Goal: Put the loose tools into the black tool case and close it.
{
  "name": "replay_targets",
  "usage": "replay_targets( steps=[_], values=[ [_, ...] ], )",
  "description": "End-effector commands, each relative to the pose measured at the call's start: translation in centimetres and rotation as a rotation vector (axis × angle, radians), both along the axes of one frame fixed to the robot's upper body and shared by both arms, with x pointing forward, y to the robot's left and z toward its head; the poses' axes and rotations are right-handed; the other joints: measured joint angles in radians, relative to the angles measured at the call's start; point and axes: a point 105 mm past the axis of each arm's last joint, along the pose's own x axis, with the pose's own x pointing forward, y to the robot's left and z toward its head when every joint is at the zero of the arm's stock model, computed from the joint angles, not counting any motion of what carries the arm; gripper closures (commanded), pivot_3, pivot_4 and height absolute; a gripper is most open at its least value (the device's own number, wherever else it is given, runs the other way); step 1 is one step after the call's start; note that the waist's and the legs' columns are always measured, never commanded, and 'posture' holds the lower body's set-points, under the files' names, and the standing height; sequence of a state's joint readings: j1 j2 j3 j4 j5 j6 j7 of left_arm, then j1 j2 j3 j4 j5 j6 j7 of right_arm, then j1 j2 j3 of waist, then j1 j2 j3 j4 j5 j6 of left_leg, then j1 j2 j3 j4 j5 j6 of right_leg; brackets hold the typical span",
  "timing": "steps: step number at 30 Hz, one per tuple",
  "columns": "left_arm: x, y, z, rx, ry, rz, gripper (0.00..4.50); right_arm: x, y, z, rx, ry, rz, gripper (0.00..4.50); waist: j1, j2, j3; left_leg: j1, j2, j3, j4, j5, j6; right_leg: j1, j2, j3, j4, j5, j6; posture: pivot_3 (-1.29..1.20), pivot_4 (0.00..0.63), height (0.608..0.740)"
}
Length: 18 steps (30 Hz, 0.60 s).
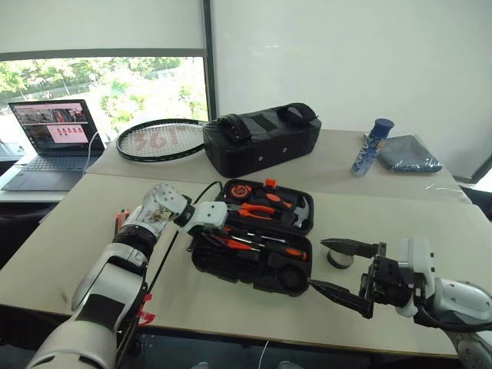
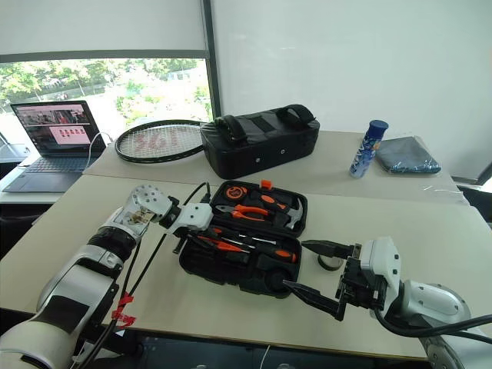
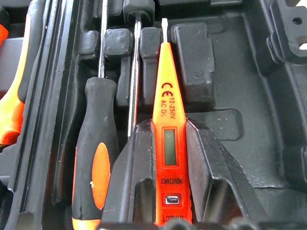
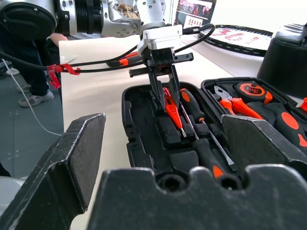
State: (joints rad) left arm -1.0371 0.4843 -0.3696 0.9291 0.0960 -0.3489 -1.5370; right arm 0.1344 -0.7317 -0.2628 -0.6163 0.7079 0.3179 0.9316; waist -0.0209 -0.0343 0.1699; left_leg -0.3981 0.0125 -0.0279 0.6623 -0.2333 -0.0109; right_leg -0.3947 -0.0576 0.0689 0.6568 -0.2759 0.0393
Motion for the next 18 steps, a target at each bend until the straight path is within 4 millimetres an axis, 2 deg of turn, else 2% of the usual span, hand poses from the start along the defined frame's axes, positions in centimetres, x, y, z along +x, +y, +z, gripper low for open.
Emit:
replay_targets(
  steps=[1,2,4,7,13,18],
  values=[
    [-0.4,0.5,-1.3,0.06,0.03,-0.01,4.08,0.2,0.0,0.5,-0.005,-0.032,0.001,0.0,0.0,0.0,0.0,0.0,0.0,0.0,0.0,0.0,0.0,0.0,0.0,0.0,0.0,0.0,0.0,0.0,0.15,0.74],
    [-0.4,0.4,-1.2,0.059,0.032,-0.007,4.08,0.2,-0.1,0.5,-0.006,-0.032,0.001,0.0,0.0,0.0,0.0,0.0,0.0,0.0,0.0,0.0,0.0,0.0,0.0,0.0,0.0,0.0,0.0,0.0,0.15,0.74],
    [-0.1,-0.4,-0.3,-0.008,0.005,-0.013,3.05,0.4,-0.2,0.4,-0.008,-0.031,-0.002,0.0,0.001,0.0,0.0,0.0,0.0,0.0,0.0,0.0,0.0,0.0,0.0,0.0,0.0,0.0,0.0,0.0,0.15,0.74],
    [0.1,-1.3,1.6,-0.112,-0.035,-0.037,2.09,0.6,-0.4,0.2,-0.008,-0.027,-0.004,0.0,0.003,0.0,0.0,0.0,0.0,0.0,0.0,0.0,0.0,0.0,0.0,0.0,0.0,0.0,0.0,0.0,0.15,0.74],
    [-0.6,-1.5,4.3,-0.217,-0.008,-0.076,2.09,1.1,-1.1,-0.5,-0.005,-0.005,-0.013,0.0,0.003,0.0,0.0,-0.002,0.0,-0.001,0.001,0.0,0.0,-0.001,0.0,0.0,0.001,0.0,0.0,0.0,0.15,0.74],
    [-0.6,-0.6,5.3,-0.257,-0.023,-0.048,2.09,1.4,-1.4,-0.9,-0.006,0.003,-0.013,0.0,0.003,0.0,0.0,-0.002,0.0,-0.001,0.002,0.0,0.0,-0.002,0.0,0.0,0.002,0.0,0.0,0.0,0.15,0.74]
  ],
)
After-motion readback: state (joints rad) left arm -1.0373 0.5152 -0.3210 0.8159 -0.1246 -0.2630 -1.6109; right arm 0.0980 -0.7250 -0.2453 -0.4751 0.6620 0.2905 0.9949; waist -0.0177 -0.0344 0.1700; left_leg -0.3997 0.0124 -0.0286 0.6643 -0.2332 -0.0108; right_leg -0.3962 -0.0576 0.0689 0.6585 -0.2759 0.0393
